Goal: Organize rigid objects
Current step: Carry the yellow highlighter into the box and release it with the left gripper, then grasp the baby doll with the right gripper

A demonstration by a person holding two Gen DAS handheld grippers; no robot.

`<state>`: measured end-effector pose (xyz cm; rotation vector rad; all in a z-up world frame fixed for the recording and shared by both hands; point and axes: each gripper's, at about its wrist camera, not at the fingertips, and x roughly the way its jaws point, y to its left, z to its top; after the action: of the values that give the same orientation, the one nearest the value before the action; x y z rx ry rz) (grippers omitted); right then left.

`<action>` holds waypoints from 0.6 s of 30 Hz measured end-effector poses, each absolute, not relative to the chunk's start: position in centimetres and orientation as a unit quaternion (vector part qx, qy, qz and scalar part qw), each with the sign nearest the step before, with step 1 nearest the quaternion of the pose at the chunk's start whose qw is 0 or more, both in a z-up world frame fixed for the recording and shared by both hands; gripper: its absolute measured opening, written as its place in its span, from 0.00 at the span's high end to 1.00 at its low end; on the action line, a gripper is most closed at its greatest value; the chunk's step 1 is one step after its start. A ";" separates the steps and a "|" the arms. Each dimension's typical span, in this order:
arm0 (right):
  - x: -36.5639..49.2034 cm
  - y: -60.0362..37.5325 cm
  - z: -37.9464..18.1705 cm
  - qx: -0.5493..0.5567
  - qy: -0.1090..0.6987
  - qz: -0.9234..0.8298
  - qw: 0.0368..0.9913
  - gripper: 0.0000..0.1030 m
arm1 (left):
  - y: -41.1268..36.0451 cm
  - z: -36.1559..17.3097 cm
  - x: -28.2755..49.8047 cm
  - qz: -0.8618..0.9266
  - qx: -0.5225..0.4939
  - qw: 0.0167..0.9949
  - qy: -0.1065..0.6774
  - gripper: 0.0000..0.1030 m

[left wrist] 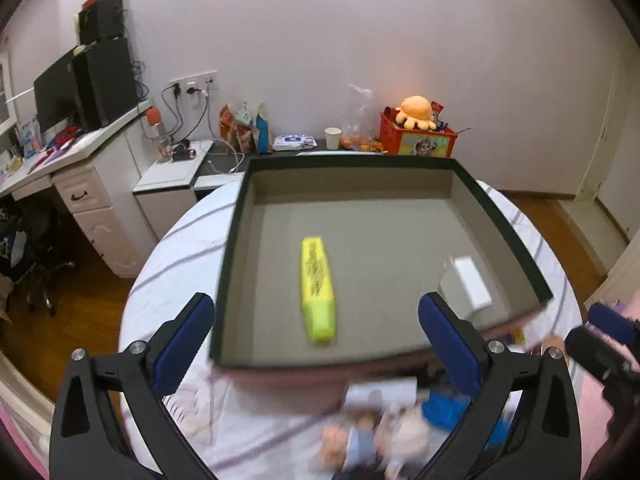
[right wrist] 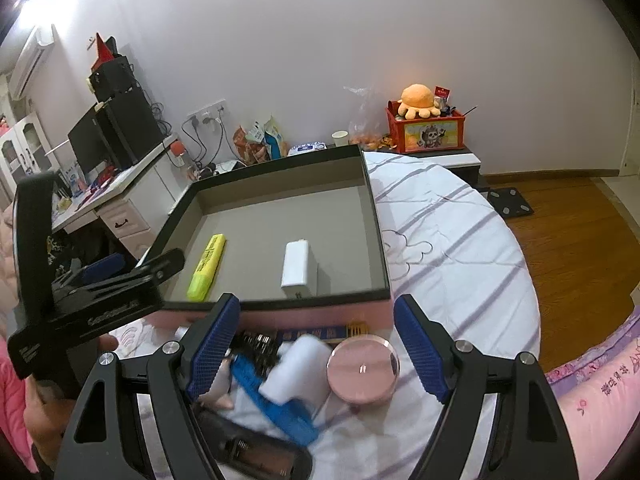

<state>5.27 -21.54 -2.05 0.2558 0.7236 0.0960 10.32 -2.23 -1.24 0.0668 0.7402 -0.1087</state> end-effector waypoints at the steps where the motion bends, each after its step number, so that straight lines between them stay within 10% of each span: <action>1: 4.6 -21.4 -1.9 0.126 0.349 0.054 0.927 0.22 | -1.5 -1.3 9.8 -0.051 0.025 0.929 0.366 0.00; 14: 0.3 -18.2 -4.4 0.090 0.374 0.075 0.920 0.15 | 2.6 -4.7 2.0 -0.044 0.000 0.921 0.387 0.00; 18: 0.3 -17.3 -5.2 0.084 0.386 0.090 0.914 0.00 | 3.0 -4.6 1.4 -0.041 -0.001 0.923 0.383 0.00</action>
<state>0.26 -17.28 -5.23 0.1736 0.7957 0.1849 1.40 3.01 -4.62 -0.0015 0.7863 -0.0851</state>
